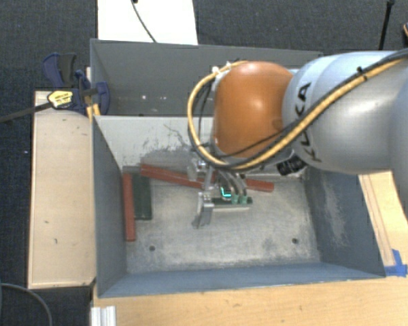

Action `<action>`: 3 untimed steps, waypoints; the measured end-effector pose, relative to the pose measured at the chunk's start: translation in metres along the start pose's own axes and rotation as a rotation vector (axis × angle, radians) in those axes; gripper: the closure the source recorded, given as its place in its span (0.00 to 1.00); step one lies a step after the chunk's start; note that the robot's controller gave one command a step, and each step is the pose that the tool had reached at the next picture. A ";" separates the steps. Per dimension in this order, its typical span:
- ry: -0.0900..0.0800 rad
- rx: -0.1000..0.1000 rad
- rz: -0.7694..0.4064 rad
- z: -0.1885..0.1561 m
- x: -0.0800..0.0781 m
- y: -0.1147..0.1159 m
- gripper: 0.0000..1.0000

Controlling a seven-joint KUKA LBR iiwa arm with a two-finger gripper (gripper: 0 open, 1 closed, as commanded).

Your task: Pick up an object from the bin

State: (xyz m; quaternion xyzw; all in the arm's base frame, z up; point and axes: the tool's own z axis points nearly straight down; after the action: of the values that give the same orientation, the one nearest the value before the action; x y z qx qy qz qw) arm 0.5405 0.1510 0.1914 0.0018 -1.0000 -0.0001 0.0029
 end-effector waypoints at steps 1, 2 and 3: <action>-0.001 0.002 0.018 0.090 -0.033 -0.043 0.00; -0.003 0.003 -0.173 0.121 -0.045 -0.141 0.00; -0.008 0.000 -0.172 0.119 -0.046 -0.136 1.00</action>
Offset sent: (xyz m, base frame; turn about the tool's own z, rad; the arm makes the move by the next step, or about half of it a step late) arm 0.0326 -0.0403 -0.0856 0.0141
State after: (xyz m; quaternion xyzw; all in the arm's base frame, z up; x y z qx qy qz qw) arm 0.5868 0.0149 0.0723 0.0878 -0.9961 -0.0005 -0.0012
